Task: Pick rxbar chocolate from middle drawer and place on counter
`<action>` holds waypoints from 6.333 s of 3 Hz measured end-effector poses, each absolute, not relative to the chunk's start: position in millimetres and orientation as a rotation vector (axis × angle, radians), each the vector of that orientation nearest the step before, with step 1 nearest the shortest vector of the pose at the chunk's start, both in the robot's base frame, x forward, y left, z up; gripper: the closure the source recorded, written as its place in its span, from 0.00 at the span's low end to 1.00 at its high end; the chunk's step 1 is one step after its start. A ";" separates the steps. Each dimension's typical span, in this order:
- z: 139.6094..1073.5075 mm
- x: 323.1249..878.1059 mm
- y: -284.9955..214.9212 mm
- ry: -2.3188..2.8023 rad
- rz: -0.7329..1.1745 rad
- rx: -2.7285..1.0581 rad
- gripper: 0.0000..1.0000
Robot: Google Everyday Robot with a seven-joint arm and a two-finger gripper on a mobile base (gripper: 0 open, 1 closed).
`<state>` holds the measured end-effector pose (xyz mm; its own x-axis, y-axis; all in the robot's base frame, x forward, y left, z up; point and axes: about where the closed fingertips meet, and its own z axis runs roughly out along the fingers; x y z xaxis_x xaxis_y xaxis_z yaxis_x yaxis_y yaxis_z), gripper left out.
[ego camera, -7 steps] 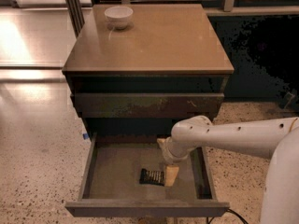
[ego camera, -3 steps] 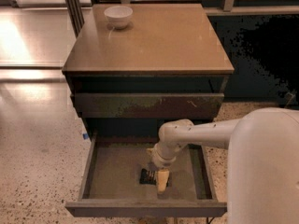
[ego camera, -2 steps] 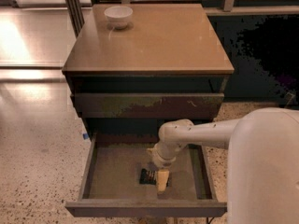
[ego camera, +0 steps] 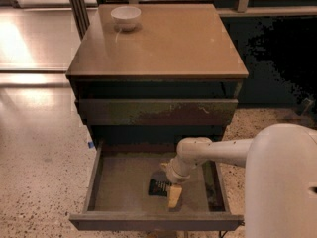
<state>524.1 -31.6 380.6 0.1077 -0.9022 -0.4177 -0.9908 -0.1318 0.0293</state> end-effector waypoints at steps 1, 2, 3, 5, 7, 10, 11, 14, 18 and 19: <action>380.5 524.0 -31.6 1.876 0.495 -2.129 0.00; 358.0 532.5 -13.1 1.847 0.510 -2.140 0.00; 357.9 532.5 -13.1 1.847 0.510 -2.140 0.00; 329.0 527.0 -22.1 1.951 0.526 -2.150 0.00; 330.6 527.0 -22.1 1.951 0.526 -2.150 0.42; 354.2 527.0 -22.0 1.951 0.526 -2.151 1.00; 354.4 525.9 -21.2 1.943 0.541 -2.154 1.00; 494.9 541.9 -29.0 1.661 0.607 -2.248 1.00; 667.7 598.8 -35.4 1.469 0.453 -2.305 1.00; 736.4 609.5 -32.5 1.291 0.437 -2.275 1.00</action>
Offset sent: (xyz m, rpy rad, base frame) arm 0.0030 0.0133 -0.0125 -0.0040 0.0013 0.0304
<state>609.5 -32.5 736.4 0.5026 -0.7086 -0.4953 -0.8637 -0.4364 -0.2522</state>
